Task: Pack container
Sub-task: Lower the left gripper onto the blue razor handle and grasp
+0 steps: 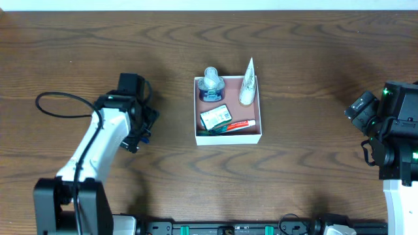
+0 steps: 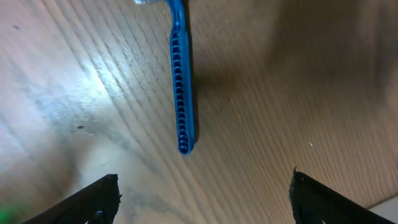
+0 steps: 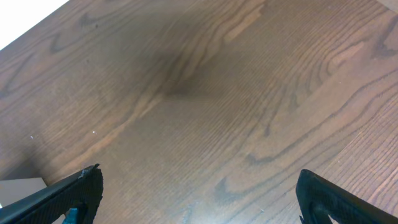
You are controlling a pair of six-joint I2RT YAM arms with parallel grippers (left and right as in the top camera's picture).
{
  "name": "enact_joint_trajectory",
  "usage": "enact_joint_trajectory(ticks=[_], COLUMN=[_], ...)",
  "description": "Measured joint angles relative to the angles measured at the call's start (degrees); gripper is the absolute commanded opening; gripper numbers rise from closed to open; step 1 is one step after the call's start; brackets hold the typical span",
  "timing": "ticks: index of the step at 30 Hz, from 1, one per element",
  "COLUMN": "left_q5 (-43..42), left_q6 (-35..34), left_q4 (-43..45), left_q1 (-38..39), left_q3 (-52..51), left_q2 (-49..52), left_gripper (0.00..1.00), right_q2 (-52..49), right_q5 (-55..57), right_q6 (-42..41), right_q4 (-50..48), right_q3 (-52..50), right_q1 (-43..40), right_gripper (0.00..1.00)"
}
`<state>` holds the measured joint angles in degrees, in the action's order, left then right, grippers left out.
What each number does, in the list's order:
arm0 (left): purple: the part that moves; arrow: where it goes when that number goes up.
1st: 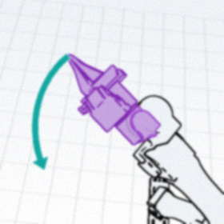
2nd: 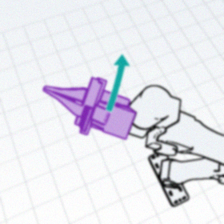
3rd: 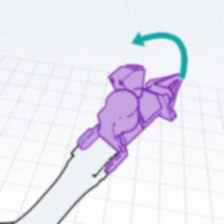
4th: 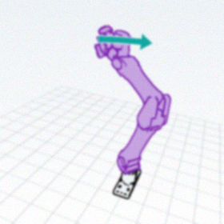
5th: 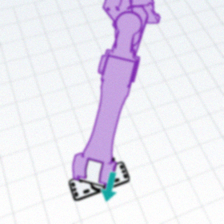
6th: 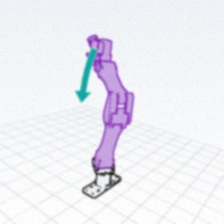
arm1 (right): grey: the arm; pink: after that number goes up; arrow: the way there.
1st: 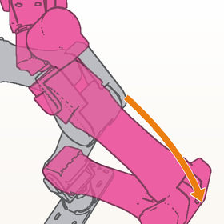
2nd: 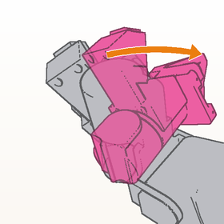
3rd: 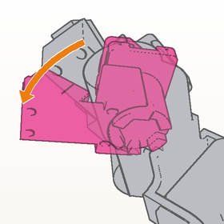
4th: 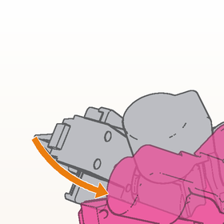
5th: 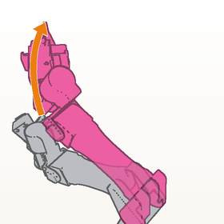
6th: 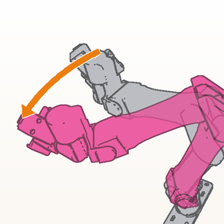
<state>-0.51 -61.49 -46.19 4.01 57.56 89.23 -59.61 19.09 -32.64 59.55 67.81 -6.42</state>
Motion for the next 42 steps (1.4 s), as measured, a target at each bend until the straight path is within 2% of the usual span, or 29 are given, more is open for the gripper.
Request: enact_joint_trajectory(ticks=[12, 18, 32, 42], left_q5=[-5.38, -7.06, -7.85, -7.23], left_q6=[3.39, 5.11, 6.51, 6.47], left_q4=[1.07, 4.63, 8.52, 12.11], left_q1=[-6.47, -8.90, -9.27, -9.27], left_q3=[-0.04, -3.37, -6.49, -5.88], left_q2=[0.90, 0.90, 1.27, 8.41], left_gripper=[0.87, 0.86, 0.86, 0.86], right_q2=[0.00, 0.00, 0.00, 0.00], right_q5=[0.00, 0.00, 0.00, 0.00], right_q6=[0.00, 0.00, 0.00, 0.00], right_q4=[0.02, 0.00, 0.02, 0.00], right_q3=[0.00, 0.00, 0.00, 0.00], right_q1=[0.00, 0.00, 0.00, 0.00], right_gripper=[0.99, 0.99, 0.99, 0.99])
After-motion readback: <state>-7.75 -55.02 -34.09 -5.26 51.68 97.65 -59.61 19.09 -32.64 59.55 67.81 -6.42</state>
